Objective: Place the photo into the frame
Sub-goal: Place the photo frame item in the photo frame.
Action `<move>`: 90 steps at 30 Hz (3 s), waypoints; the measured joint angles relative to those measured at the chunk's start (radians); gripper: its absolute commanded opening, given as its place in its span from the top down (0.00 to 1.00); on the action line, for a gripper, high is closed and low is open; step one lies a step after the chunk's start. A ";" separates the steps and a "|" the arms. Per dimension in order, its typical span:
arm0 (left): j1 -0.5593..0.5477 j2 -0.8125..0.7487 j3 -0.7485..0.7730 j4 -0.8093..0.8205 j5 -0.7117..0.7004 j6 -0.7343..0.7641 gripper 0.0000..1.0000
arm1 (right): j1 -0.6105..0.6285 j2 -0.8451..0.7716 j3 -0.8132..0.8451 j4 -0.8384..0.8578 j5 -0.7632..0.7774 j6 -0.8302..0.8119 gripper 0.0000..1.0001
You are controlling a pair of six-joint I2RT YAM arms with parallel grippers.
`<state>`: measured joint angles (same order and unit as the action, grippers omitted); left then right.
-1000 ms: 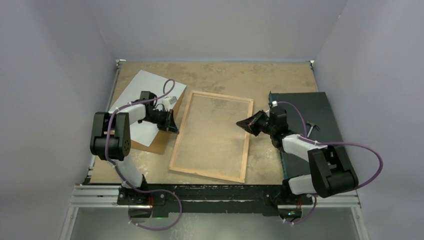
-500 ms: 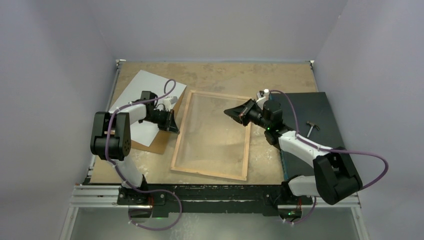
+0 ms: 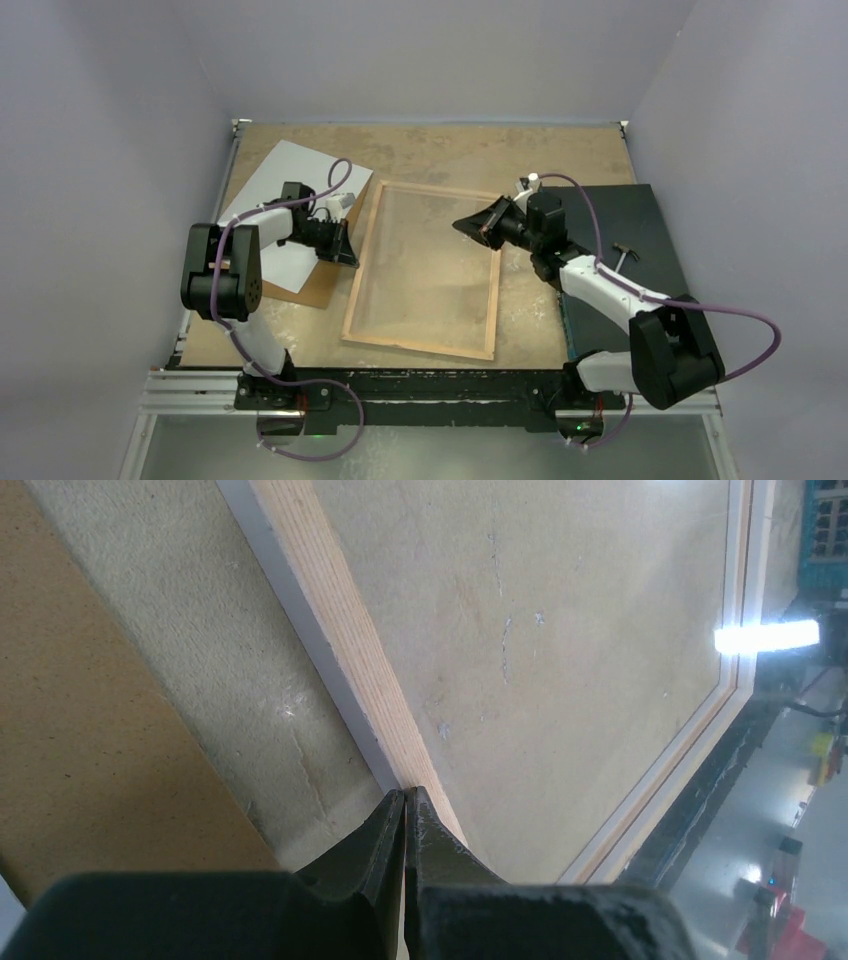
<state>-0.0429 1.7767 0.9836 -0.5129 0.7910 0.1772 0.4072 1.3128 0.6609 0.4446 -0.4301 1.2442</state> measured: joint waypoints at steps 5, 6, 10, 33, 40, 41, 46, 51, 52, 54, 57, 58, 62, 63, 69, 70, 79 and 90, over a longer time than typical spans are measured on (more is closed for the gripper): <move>0.000 0.000 0.000 0.000 0.000 0.000 1.00 | -0.029 0.000 0.031 -0.104 0.001 -0.097 0.92; 0.000 0.000 0.000 0.000 0.000 0.000 1.00 | -0.032 0.000 0.034 -0.122 0.001 -0.114 0.88; -0.004 0.000 0.000 0.002 0.000 0.000 1.00 | -0.028 0.019 0.036 -0.211 0.004 -0.181 0.79; -0.011 0.000 -0.008 0.018 0.012 0.000 1.00 | -0.019 0.110 0.200 -0.508 0.104 -0.418 0.01; -0.011 0.000 -0.008 0.019 0.014 0.000 1.00 | -0.019 0.122 0.248 -0.612 0.180 -0.477 0.01; -0.011 0.000 -0.008 0.019 0.014 0.000 1.00 | -0.019 0.125 0.251 -0.620 0.188 -0.484 0.01; -0.011 0.000 -0.008 0.019 0.014 0.000 1.00 | -0.019 0.146 0.261 -0.654 0.232 -0.518 0.01; -0.011 0.000 -0.008 0.019 0.014 0.000 1.00 | -0.019 0.179 0.274 -0.682 0.261 -0.550 0.01; -0.011 0.000 -0.008 0.019 0.014 0.000 1.00 | -0.019 0.182 0.276 -0.687 0.265 -0.555 0.01; -0.011 0.000 -0.008 0.019 0.014 0.000 1.00 | -0.019 0.195 0.284 -0.692 0.281 -0.566 0.01; -0.011 0.000 -0.008 0.019 0.014 0.000 1.00 | -0.019 0.222 0.301 -0.697 0.295 -0.581 0.01; -0.011 0.000 -0.008 0.019 0.014 0.000 1.00 | -0.019 0.230 0.306 -0.697 0.302 -0.585 0.01; -0.011 0.000 -0.008 0.018 0.014 0.000 1.00 | -0.019 0.254 0.321 -0.710 0.328 -0.605 0.01; -0.011 0.000 -0.008 0.018 0.015 0.000 1.00 | -0.018 0.256 0.325 -0.713 0.336 -0.610 0.01; -0.011 0.000 -0.008 0.019 0.015 0.000 1.00 | 0.000 0.260 0.351 -0.725 0.361 -0.624 0.01; -0.011 0.000 -0.008 0.019 0.015 0.000 1.00 | 0.004 0.262 0.355 -0.725 0.360 -0.624 0.01; -0.011 0.000 -0.008 0.017 0.016 0.001 1.00 | 0.016 0.271 0.395 -0.747 0.396 -0.637 0.07; 0.025 0.000 0.030 -0.050 0.016 0.044 1.00 | 0.053 0.268 0.351 -0.713 0.444 -0.655 0.40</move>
<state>-0.0177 1.7763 1.0138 -0.5625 0.8066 0.2211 0.4606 1.5806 1.0115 -0.2687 0.0143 0.5892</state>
